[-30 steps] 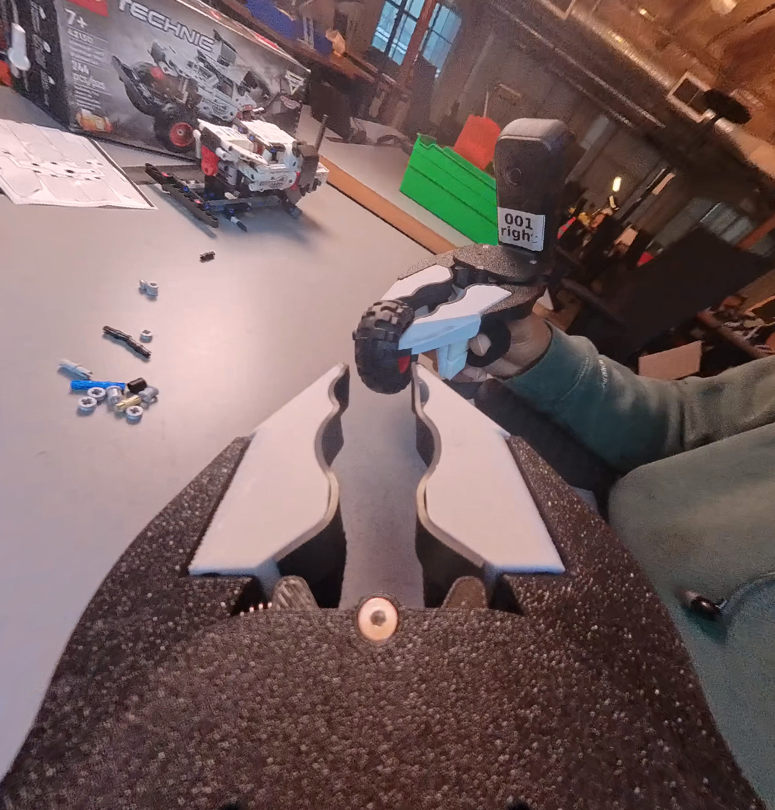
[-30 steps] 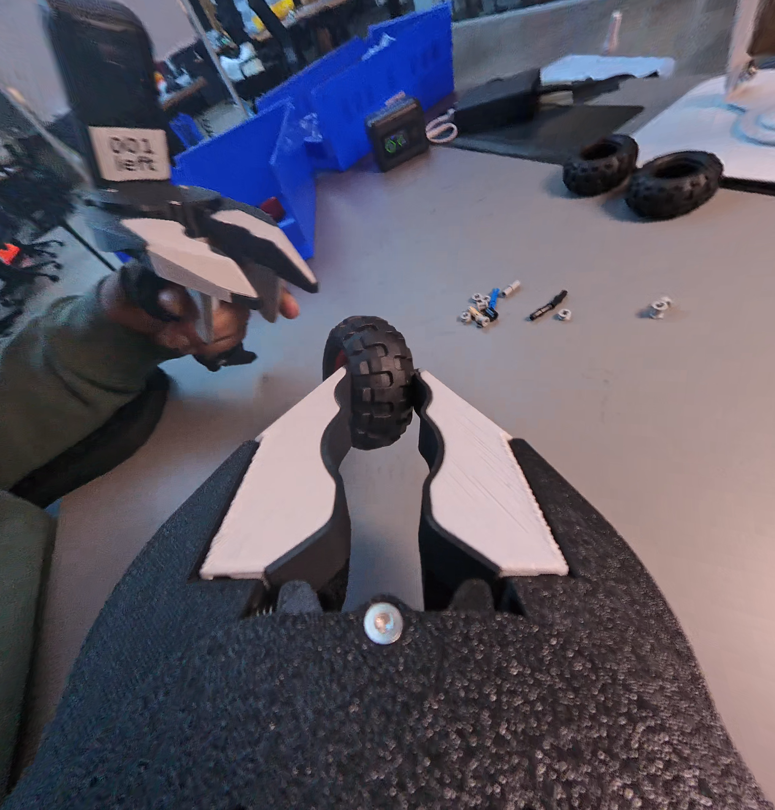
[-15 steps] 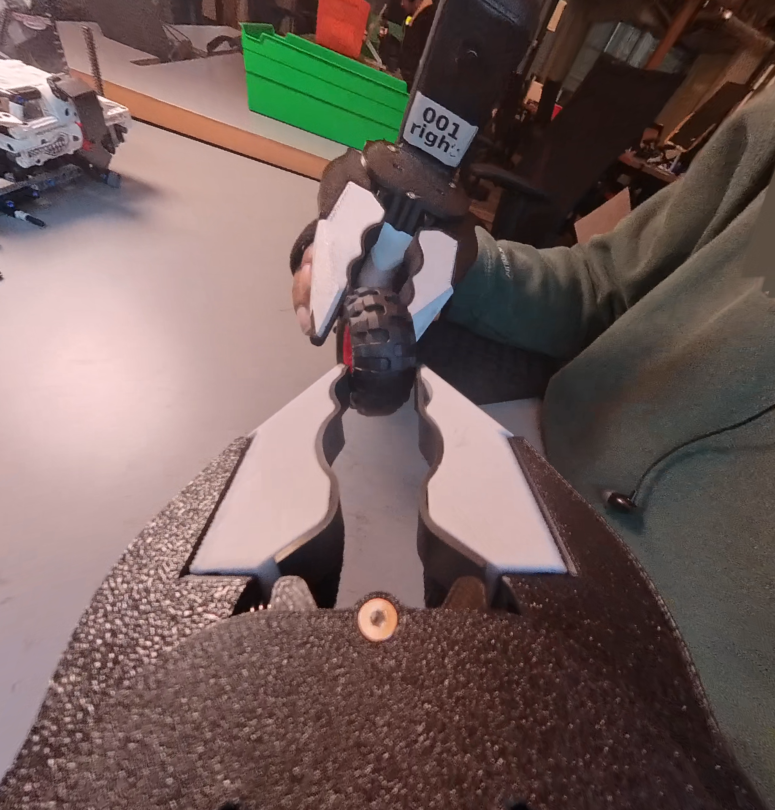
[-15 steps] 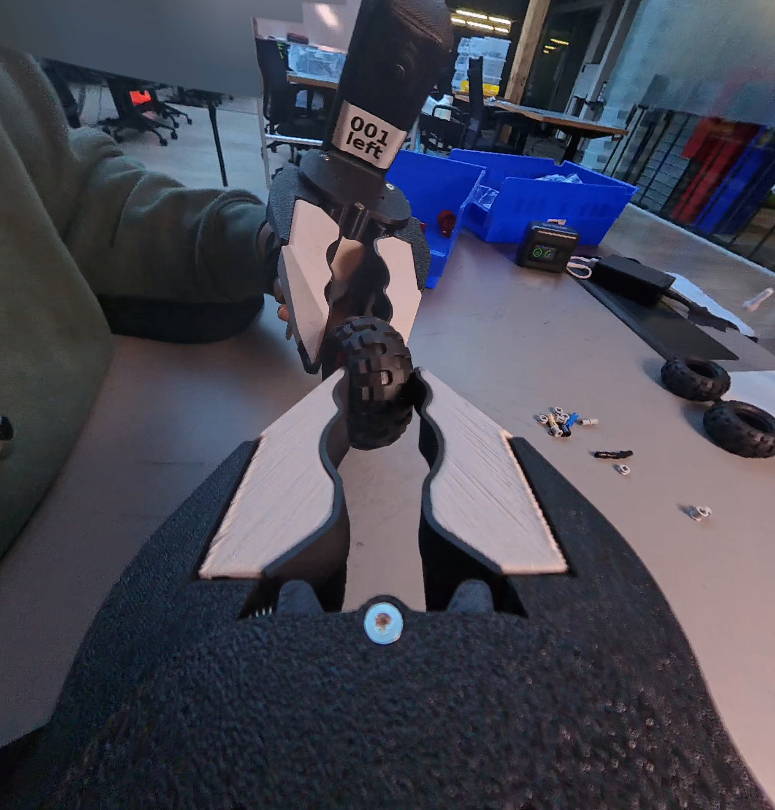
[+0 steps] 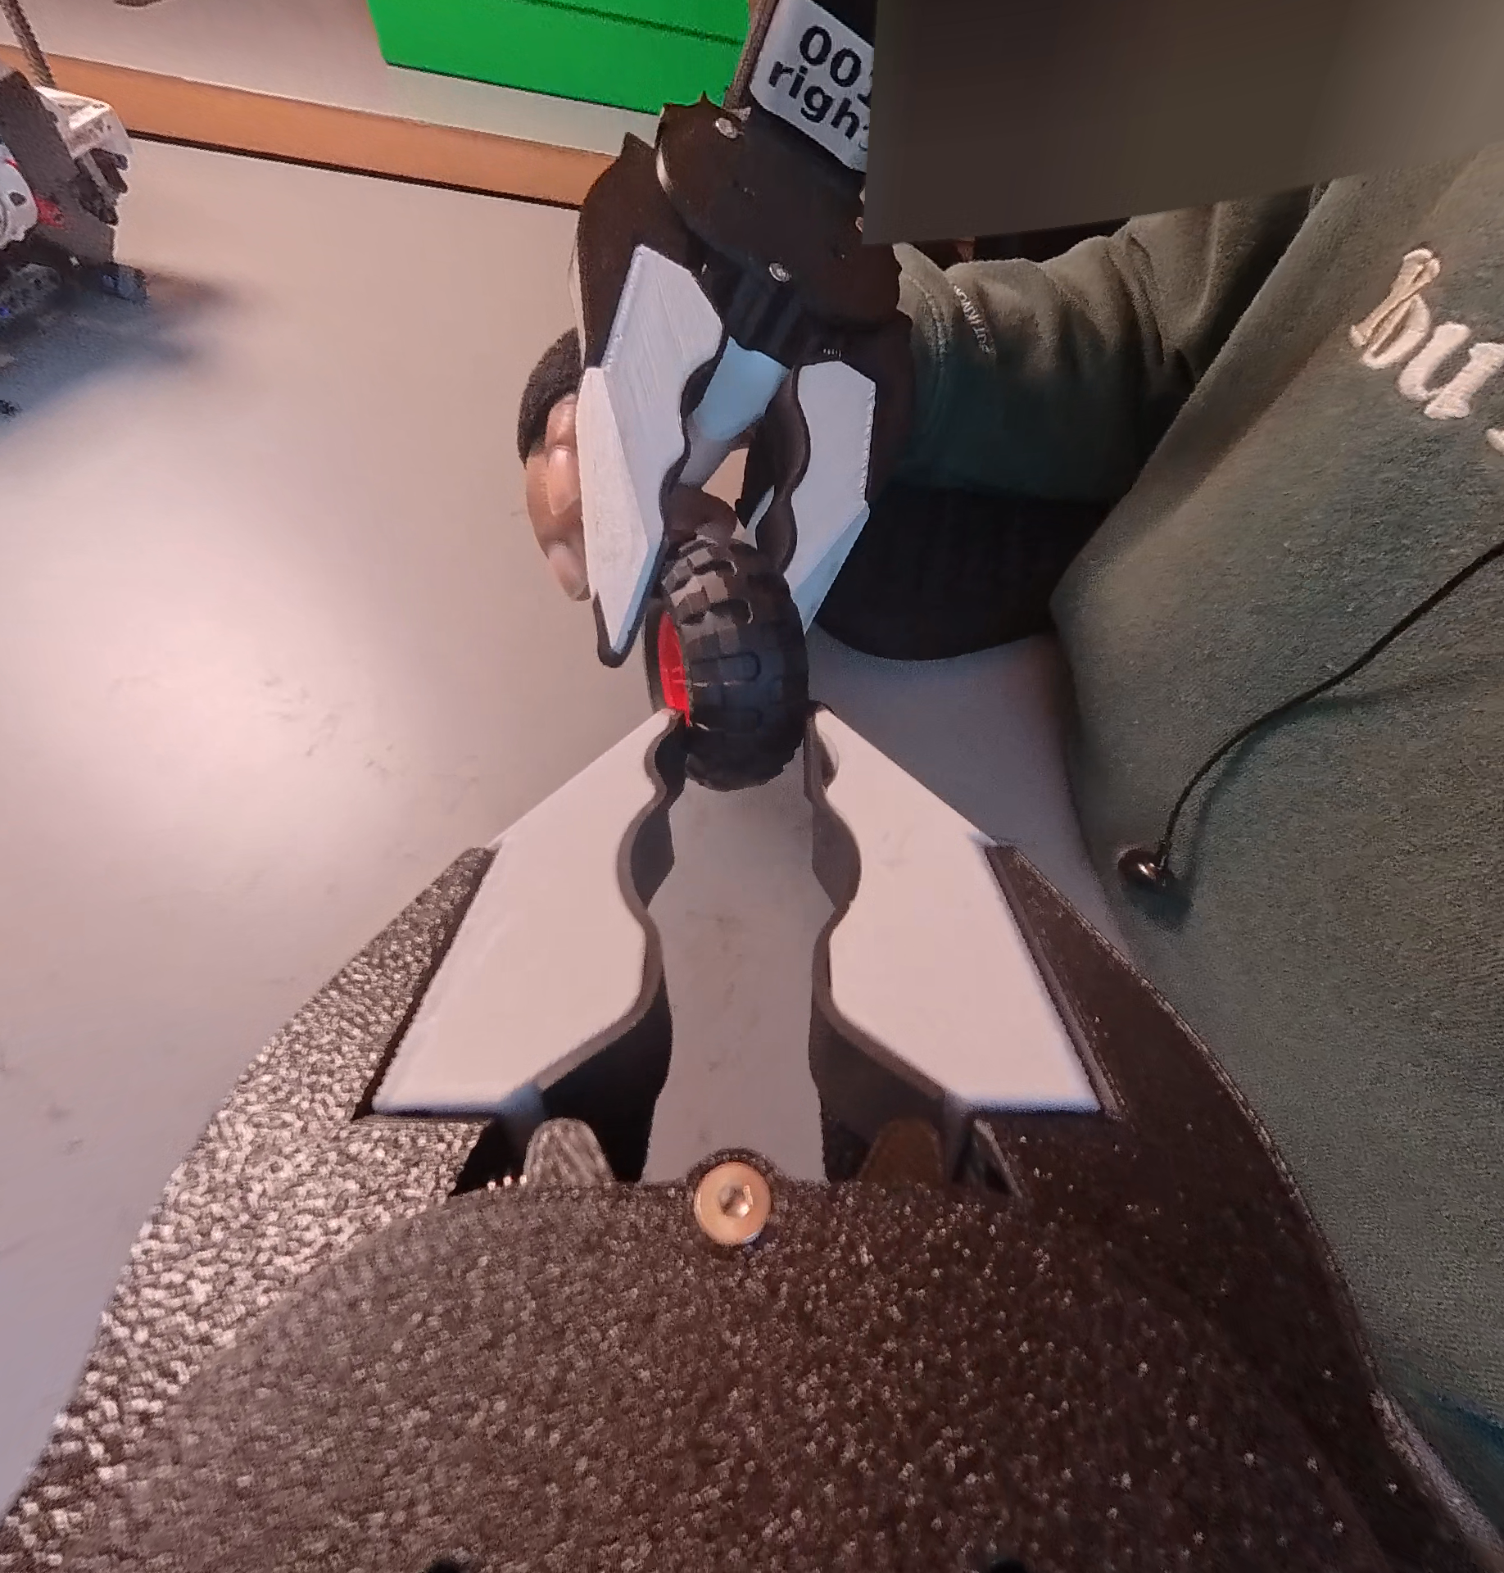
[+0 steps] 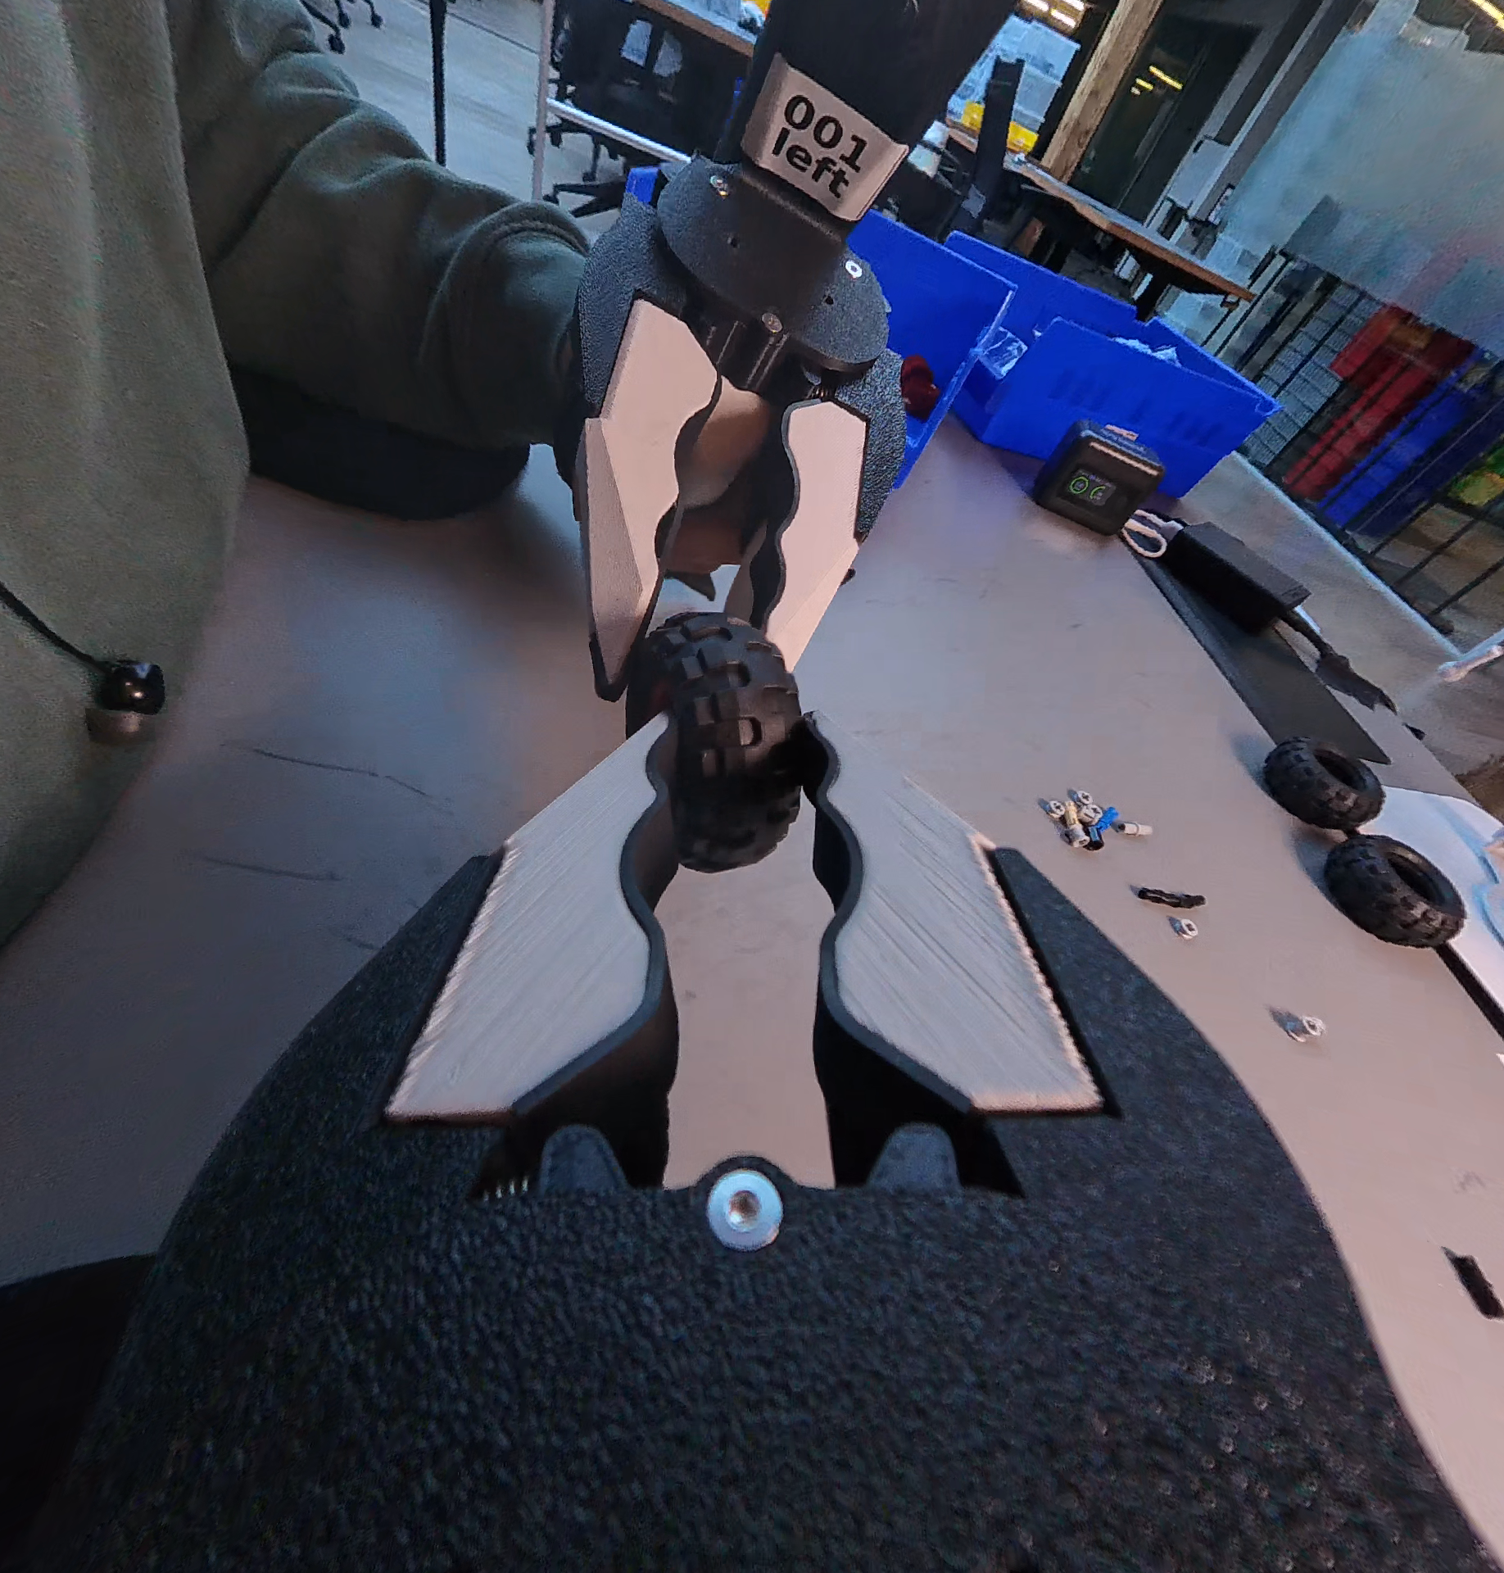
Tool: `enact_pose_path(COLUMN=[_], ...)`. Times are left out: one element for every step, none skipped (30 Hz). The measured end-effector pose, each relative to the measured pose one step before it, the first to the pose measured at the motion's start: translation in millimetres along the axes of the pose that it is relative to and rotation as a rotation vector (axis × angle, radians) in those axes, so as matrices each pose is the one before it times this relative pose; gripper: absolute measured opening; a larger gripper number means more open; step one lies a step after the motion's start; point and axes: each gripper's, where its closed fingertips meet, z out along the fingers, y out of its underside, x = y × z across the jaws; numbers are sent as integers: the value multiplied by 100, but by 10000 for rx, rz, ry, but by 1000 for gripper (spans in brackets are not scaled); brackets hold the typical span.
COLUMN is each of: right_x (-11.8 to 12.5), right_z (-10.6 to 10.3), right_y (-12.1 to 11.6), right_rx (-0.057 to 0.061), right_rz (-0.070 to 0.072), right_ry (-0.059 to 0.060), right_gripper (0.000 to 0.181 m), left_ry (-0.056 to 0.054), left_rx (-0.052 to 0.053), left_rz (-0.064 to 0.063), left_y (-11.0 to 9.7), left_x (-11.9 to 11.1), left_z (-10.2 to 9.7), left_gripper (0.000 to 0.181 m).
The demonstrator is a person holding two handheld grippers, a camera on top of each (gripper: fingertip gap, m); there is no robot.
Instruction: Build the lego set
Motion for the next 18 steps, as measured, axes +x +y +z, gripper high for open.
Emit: enact_pose_path(right_x=[-118, -78, -32, 24, -2, -7, -13, -106, -73, -41, 3, 110, 36, -17, 26, -15, -44, -88], right_z=[66, -2, -38, -81, -97, -89, -38, -2, 47, 41, 33, -8, -22, -16, -30, -29, -15, 26], right_y=[113, -22, -130, -140, -57, -26, -35, -86, -54, -31, 7, 6, -43, -23, 32, 14, 7, 25], right_rx=[-11, 26, 61, 40, -14, -37, -31, -28, -59, -70, -84, -55, -7, -17, -51, -41, -35, -53], right_rz=[47, -7, -53, -107, -137, -183, -201, -217, -232, -260, -215, -147, -72, -45, -99, -74, -26, -42], right_ry=[-81, -29, 28, 66, 43, 60, 92, 49, 69, 83, 80, 111, 46, 9, 42, 16, -14, -26], right_gripper=[26, 26, 26, 26, 26, 26, 26, 26, 26, 26, 26, 26, 26, 26, 26, 26, 26, 26], left_ry=[125, 119, 77, 33, 2, -15, 55, 58, -34, -115, -38, -18, 3, -64, -106, -63, -42, -68], left_rx=[21, 81, 109, 110, 110, 95, 30, -9, -56, -89, -14, 41, 17, -37, -53, -53, -70, -116], left_rz=[-67, -31, -2, 31, 50, 41, 28, 41, 78, 76, -6, -84, -12, 114, 152, 129, 118, 153], left_y=[97, -28, -130, -143, -145, -116, -37, 11, 64, 109, 38, -41, -37, -6, 10, -4, 27, 79], left_x=[68, 97, 78, 41, -6, -12, 117, 177, 88, -83, -64, -88, 5, 9, -25, 24, 45, 27], left_z=[19, -32, -81, -113, -142, -145, -87, 26, 93, 68, -7, -36, -12, 28, 42, 30, 16, 13], left_gripper=[25, 25, 25, 26, 26, 29, 32, 34, 33, 28, 26, 26, 26, 26, 25, 25, 25, 24])
